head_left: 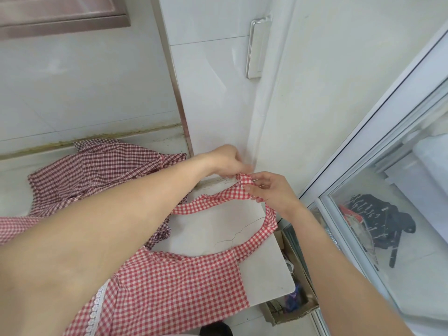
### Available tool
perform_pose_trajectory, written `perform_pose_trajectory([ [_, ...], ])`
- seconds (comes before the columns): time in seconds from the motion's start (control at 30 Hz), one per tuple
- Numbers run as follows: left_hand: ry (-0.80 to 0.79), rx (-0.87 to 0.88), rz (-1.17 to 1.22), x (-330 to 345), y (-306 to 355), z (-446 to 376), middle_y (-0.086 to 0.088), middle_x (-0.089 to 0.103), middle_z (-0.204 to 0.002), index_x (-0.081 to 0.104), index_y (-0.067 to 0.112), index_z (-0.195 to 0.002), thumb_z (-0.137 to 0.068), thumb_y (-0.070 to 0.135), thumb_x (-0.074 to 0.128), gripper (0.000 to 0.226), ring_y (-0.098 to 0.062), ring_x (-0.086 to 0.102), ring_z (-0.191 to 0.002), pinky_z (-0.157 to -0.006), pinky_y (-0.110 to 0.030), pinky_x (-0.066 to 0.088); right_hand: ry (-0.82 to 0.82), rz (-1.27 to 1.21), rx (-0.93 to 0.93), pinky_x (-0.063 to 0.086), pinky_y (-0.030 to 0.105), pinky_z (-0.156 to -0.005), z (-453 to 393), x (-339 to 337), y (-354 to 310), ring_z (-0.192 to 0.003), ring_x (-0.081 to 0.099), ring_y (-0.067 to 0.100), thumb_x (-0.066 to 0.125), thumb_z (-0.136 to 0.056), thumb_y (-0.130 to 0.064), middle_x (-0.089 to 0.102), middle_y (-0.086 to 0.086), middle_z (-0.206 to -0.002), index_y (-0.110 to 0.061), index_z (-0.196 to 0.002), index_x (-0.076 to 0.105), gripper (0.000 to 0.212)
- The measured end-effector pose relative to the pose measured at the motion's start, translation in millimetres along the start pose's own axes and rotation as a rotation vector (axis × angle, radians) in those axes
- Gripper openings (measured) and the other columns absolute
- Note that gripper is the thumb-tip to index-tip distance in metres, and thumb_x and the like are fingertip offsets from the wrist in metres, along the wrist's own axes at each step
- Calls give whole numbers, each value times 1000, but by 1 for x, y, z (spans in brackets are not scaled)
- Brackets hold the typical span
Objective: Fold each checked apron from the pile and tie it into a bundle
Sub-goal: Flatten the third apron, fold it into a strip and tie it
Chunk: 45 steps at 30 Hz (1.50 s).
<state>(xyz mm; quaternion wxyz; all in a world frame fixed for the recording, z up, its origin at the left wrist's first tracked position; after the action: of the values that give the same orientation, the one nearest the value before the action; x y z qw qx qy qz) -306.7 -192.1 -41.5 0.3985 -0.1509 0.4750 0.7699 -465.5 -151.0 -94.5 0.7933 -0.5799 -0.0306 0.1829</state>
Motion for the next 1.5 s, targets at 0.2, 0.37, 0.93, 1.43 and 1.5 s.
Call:
perform_pose_trajectory([
  [0.2,87,-191,244,6,-19,-2,-7,68,-96,64,1,-103,-84,40,78,46,-19,74,-79,-75,-31,62,52,49,-67,58,35,-74,0,-3,1,-74,65,18,87,-74,-13,73,5,-90,-18,-97,72,28],
  [0.37,33,-260,330,9,-20,6,-11,68,-73,66,2,-85,-87,10,74,11,-16,65,-62,-62,-25,58,23,91,-86,56,27,-65,0,4,-1,-65,63,13,87,-74,-10,72,12,-94,-12,-100,71,30],
  [0.93,-386,-18,416,-3,-7,18,-9,75,-94,71,5,-96,-95,16,64,13,-21,70,-91,-98,-35,53,31,69,-67,46,16,-54,6,2,6,-62,63,11,84,-78,-10,72,4,-89,-18,-94,69,24],
  [1.43,-224,124,102,34,-39,14,5,75,-89,67,14,-106,-94,39,65,28,-11,69,-87,-88,-21,49,77,88,-88,38,14,-47,4,-9,-2,-41,48,0,68,-94,-20,66,-8,-64,-8,-93,69,12],
  [1.5,-132,177,44,29,-43,13,4,66,-68,66,12,-86,-96,37,63,27,-11,62,-65,-69,-21,49,66,82,-91,37,12,-47,5,-14,-6,-43,50,-1,74,-89,-22,65,-9,-62,-11,-91,69,13],
])
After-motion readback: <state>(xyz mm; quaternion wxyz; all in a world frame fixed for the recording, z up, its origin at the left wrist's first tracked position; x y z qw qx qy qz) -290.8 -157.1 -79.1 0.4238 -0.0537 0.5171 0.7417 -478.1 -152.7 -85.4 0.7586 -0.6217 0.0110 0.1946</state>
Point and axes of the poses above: each hand's wrist, its own z-axis away from the middle knuckle, its own x-axis out of the palm, y = z × x, the point moved 4 cm from there along -z, towards the middle knuckle
